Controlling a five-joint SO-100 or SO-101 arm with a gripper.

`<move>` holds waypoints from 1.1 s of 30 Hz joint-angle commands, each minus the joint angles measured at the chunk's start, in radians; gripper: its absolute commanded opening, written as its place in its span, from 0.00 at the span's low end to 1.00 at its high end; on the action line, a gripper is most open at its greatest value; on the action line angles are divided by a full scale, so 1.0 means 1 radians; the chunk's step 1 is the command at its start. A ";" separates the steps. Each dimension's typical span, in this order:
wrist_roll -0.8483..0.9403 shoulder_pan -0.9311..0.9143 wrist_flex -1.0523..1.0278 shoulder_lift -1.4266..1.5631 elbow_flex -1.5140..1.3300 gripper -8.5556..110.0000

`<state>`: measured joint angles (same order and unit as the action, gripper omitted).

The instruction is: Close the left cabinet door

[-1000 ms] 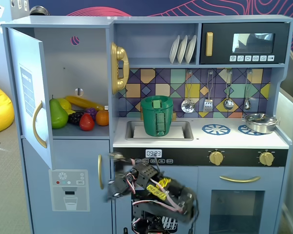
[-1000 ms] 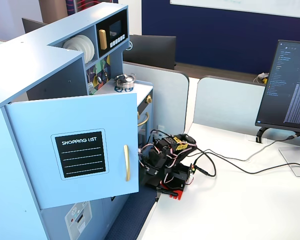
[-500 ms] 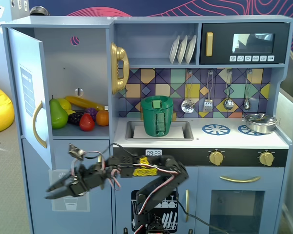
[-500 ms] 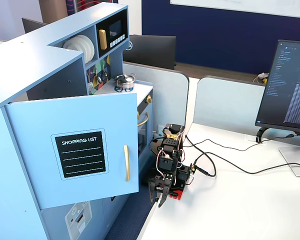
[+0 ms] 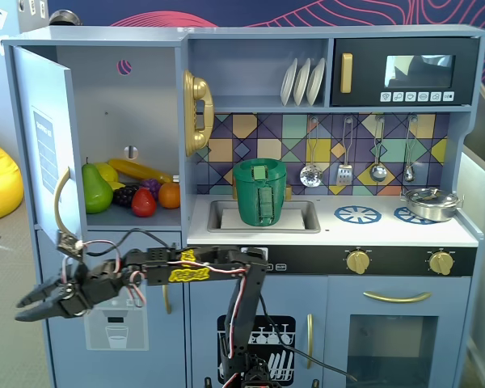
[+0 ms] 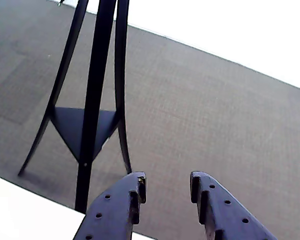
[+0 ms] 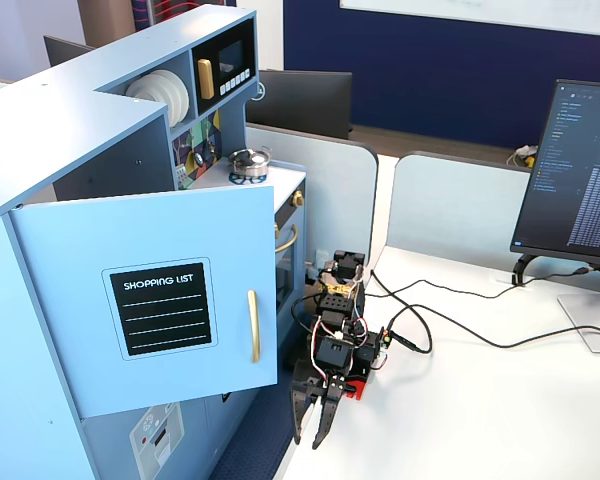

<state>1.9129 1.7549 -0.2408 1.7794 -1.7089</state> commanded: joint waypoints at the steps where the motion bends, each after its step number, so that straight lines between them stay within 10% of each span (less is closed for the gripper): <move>1: 0.038 -0.040 0.025 -0.051 0.170 0.07; 33: 0.374 -0.612 0.038 0.327 -0.166 0.07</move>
<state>2.2611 1.2441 -0.2378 2.0157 -1.8776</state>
